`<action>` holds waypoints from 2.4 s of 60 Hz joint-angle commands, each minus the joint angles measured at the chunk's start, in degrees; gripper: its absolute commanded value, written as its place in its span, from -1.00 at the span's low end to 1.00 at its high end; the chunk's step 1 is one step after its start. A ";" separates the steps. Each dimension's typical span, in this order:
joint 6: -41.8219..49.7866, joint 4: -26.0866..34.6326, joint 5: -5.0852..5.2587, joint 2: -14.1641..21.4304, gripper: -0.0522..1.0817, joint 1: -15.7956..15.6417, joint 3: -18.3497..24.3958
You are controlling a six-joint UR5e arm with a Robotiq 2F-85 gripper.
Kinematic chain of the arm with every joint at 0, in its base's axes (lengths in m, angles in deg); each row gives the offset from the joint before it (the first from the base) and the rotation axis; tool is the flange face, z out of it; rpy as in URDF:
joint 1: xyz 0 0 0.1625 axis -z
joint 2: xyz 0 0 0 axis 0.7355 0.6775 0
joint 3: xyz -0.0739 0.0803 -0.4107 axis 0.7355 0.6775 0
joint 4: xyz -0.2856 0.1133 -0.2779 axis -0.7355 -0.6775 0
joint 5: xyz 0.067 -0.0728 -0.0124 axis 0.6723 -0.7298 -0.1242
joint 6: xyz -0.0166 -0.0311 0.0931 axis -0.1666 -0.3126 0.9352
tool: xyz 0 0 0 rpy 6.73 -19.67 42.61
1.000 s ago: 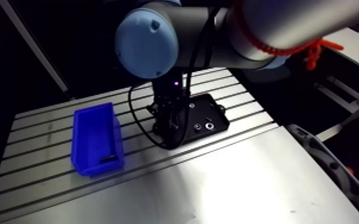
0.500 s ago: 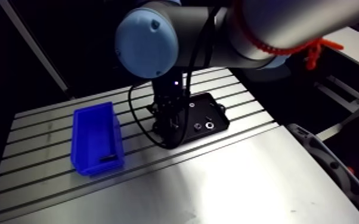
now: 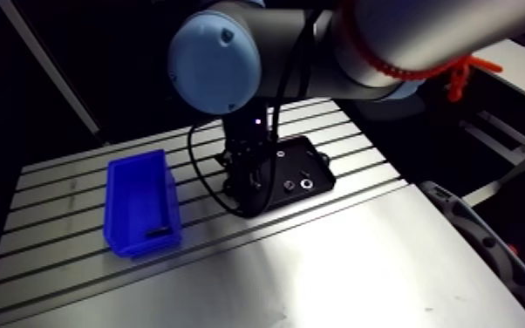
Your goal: Pick up the M10 bolt from the tray and put it into the blue bin.
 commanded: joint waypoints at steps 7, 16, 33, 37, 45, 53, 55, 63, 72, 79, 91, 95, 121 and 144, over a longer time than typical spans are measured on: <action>-0.21 0.60 -0.78 0.62 0.92 0.08 0.59; -0.72 1.75 -2.01 1.98 0.98 0.08 0.85; -2.13 11.32 -0.33 6.78 0.98 0.16 3.85; -5.35 13.36 1.36 7.85 0.98 0.17 5.13; -11.01 18.90 5.13 9.55 0.97 0.35 8.27; -17.41 23.62 7.98 11.38 0.96 0.19 11.41; -20.37 24.69 8.76 11.82 0.96 0.03 12.09; -35.67 30.45 12.56 12.85 0.94 -0.35 15.85; -44.38 31.66 13.57 14.27 0.90 -1.20 17.48; -51.33 31.74 13.13 15.55 0.89 -3.74 17.26; -57.25 31.43 12.12 17.70 0.89 -6.77 16.03; -57.86 31.14 11.34 17.63 0.89 -7.82 15.58; -55.67 18.93 6.71 16.21 0.89 -14.86 10.32; -52.80 17.76 6.70 12.24 0.89 -17.46 9.75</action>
